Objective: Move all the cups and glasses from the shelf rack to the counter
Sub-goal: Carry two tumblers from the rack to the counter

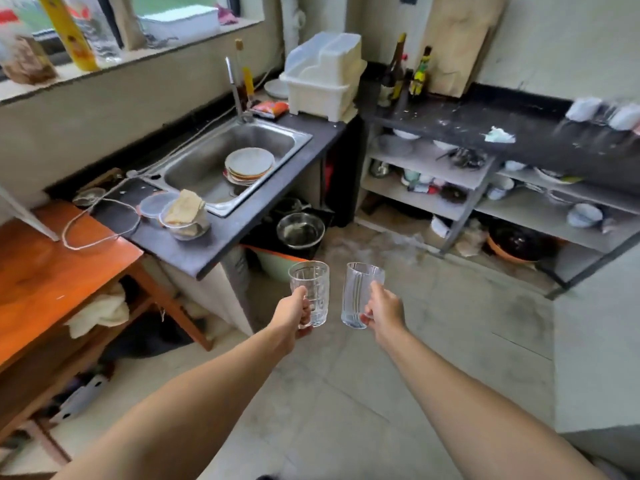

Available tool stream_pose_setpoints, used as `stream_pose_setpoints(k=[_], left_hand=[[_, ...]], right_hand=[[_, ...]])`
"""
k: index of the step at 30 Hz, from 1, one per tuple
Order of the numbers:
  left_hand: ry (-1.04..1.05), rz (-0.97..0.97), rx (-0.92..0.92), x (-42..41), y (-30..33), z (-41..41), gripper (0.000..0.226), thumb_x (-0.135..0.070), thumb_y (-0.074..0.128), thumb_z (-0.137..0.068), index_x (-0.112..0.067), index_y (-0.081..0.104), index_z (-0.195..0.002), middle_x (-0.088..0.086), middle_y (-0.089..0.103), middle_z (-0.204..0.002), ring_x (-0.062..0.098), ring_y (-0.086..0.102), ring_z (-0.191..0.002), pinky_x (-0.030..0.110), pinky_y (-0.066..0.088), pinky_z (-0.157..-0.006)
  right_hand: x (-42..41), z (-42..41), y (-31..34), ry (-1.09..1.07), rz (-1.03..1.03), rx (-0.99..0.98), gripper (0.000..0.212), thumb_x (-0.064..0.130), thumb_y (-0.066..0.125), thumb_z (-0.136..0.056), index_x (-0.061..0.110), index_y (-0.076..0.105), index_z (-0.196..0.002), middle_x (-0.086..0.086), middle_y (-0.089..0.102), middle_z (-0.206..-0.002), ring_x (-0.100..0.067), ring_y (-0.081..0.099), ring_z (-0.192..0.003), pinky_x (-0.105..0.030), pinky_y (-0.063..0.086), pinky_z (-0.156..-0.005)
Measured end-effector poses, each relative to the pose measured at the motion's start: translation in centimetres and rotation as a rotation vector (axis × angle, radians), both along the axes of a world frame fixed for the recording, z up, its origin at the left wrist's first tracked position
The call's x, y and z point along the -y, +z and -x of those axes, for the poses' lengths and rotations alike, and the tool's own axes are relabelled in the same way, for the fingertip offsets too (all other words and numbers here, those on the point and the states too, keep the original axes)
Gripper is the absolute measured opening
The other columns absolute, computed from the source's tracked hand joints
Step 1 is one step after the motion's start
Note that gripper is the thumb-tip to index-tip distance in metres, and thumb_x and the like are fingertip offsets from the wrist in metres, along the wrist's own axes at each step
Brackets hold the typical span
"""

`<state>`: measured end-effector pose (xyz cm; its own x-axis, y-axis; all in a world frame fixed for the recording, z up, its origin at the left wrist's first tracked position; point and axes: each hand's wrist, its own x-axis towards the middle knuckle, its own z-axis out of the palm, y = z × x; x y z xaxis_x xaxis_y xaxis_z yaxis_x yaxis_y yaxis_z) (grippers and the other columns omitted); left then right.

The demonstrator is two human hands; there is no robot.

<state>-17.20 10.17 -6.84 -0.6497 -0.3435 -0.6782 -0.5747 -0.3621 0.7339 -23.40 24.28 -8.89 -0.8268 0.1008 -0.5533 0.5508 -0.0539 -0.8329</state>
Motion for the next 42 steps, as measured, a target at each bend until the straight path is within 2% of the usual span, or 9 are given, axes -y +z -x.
stream_pose_setpoints(k=[5,9,15,22,32,35,39,42], left_hand=[[-0.077,-0.014,0.020,-10.6,-0.1,3.4,0.038,-0.029,0.041,-0.094,-0.021,0.036,-0.057,-0.009,0.035,-0.041,0.013,0.032,-0.049,0.023,0.038,-0.056],[-0.172,-0.022,0.050,-19.6,-1.0,6.0,0.038,-0.030,0.041,-0.095,-0.020,0.036,-0.058,-0.003,0.033,-0.053,0.013,0.032,-0.051,0.024,0.039,-0.057],[-0.325,-0.048,0.075,-30.1,-1.4,9.8,0.039,-0.030,0.042,-0.096,-0.019,0.036,-0.059,-0.002,0.033,-0.057,0.014,0.032,-0.052,0.024,0.038,-0.056],[-0.466,-0.045,0.089,-36.7,-2.2,17.2,0.039,-0.030,0.041,-0.097,-0.019,0.037,-0.061,-0.001,0.034,-0.058,0.014,0.032,-0.052,0.024,0.038,-0.058],[-0.678,0.008,0.043,-43.5,-1.1,35.8,0.036,-0.030,0.040,-0.096,-0.018,0.035,-0.062,0.000,0.033,-0.060,0.014,0.032,-0.056,0.024,0.038,-0.059],[-0.696,0.002,0.034,-45.4,-0.5,40.5,0.037,-0.031,0.038,-0.096,-0.019,0.034,-0.062,-0.001,0.031,-0.059,0.013,0.030,-0.054,0.024,0.036,-0.059],[-0.736,-0.004,0.045,-48.2,-0.7,46.2,0.039,-0.034,0.038,-0.098,-0.019,0.034,-0.062,-0.001,0.032,-0.061,0.013,0.031,-0.056,0.025,0.036,-0.061],[-0.747,-0.001,0.049,-50.8,-0.9,50.6,0.037,-0.032,0.040,-0.096,-0.019,0.035,-0.062,-0.001,0.034,-0.060,0.013,0.033,-0.055,0.024,0.038,-0.059]], right_hand=[[-11.6,1.7,0.0,-0.091,-0.007,0.005,0.034,0.019,0.047,-0.092,0.015,0.041,-0.059,-0.002,0.033,-0.049,-0.016,0.032,-0.045,-0.024,0.034,-0.050],[-21.1,2.8,-0.6,-0.163,-0.039,0.012,0.037,0.022,0.048,-0.093,0.017,0.038,-0.058,-0.003,0.033,-0.050,-0.016,0.033,-0.044,-0.025,0.035,-0.049],[-31.4,4.7,-1.2,-0.266,-0.100,0.037,0.031,0.028,0.044,-0.095,0.016,0.038,-0.067,-0.003,0.033,-0.055,-0.015,0.037,-0.044,-0.030,0.036,-0.052],[-38.7,9.1,-2.0,-0.441,-0.080,0.069,0.024,0.026,0.047,-0.095,0.010,0.050,-0.076,-0.005,0.037,-0.052,-0.017,0.038,-0.043,-0.029,0.036,-0.051],[-46.2,25.7,-1.4,-0.577,-0.143,0.064,0.026,0.029,0.045,-0.096,0.006,0.053,-0.087,-0.008,0.042,-0.063,-0.017,0.044,-0.054,-0.029,0.044,-0.056],[-47.8,29.9,-1.0,-0.618,-0.138,0.066,0.026,0.030,0.046,-0.095,0.007,0.055,-0.089,-0.007,0.043,-0.062,-0.017,0.044,-0.051,-0.032,0.044,-0.060],[-50.7,35.0,-0.7,-0.649,-0.116,0.069,0.025,0.030,0.045,-0.094,0.008,0.057,-0.089,-0.008,0.042,-0.062,-0.018,0.042,-0.052,-0.028,0.042,-0.051],[-53.1,39.0,-0.6,-0.653,-0.122,0.059,0.026,0.030,0.045,-0.095,0.009,0.056,-0.084,-0.007,0.042,-0.061,-0.018,0.045,-0.053,-0.033,0.045,-0.060]])
